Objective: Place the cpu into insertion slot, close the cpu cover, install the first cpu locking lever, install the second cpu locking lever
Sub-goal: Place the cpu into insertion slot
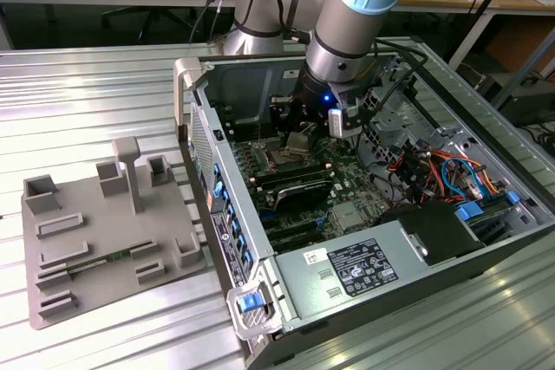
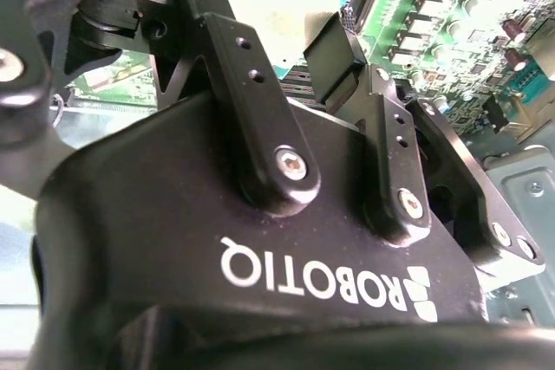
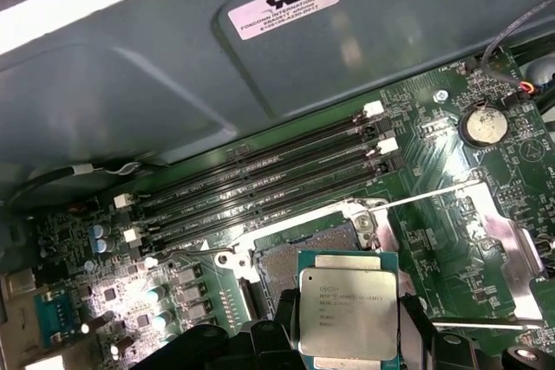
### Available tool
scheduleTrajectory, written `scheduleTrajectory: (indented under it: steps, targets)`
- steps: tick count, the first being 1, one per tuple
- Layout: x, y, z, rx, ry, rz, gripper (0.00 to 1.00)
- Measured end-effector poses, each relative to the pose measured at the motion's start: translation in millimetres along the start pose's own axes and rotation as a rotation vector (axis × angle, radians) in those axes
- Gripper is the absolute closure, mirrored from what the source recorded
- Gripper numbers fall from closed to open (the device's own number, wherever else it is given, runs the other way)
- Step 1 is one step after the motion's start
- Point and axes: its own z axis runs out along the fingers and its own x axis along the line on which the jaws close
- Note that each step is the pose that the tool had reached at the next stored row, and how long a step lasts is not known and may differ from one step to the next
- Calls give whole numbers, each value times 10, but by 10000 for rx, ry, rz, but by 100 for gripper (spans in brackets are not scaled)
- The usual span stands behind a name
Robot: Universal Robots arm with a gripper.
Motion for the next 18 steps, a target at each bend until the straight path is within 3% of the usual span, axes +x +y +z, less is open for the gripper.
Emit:
scheduleTrajectory:
  steps: [18]
  targets:
    - [0,-1,18,11,-33,366,45]
